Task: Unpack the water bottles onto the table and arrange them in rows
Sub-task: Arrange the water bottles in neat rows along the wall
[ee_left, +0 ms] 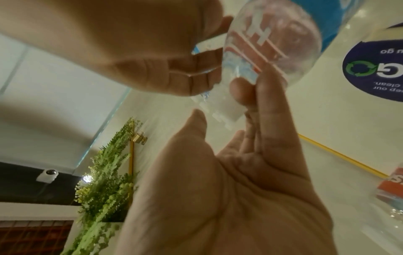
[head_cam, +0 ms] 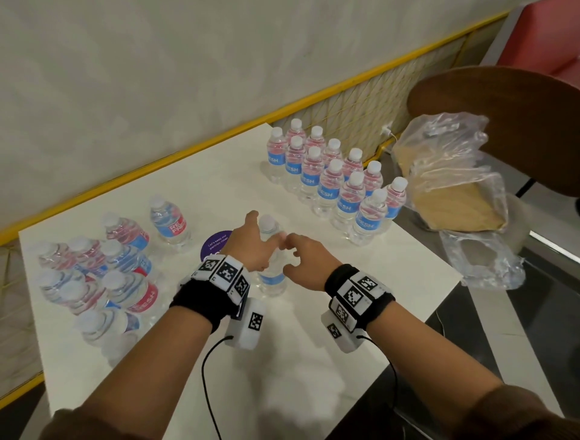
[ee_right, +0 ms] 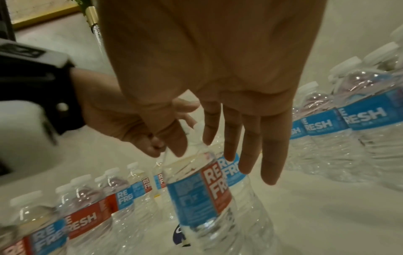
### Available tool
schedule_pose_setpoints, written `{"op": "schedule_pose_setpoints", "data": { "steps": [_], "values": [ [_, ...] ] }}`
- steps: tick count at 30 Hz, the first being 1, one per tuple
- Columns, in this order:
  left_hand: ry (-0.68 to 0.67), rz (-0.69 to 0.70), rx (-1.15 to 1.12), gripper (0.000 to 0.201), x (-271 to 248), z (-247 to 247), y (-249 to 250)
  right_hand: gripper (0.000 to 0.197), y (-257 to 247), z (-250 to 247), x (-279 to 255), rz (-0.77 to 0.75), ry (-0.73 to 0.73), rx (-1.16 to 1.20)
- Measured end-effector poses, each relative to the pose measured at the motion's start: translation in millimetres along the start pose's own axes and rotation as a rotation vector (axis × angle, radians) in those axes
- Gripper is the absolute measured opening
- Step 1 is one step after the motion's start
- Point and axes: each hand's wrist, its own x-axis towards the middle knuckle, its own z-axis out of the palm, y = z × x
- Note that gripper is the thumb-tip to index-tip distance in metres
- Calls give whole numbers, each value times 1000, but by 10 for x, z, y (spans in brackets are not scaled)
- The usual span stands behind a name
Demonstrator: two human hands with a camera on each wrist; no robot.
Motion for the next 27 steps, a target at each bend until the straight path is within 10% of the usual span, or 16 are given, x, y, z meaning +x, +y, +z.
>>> {"op": "schedule_pose_setpoints", "data": {
  "steps": [6,27],
  "values": [
    [48,-13,214,65,205,-109,-51,73,-162,199,-74,-48,40,37],
    [128,153,-105,23,706,-58,-85,46,88,-582,704,61,169,-81]
  ]
}}
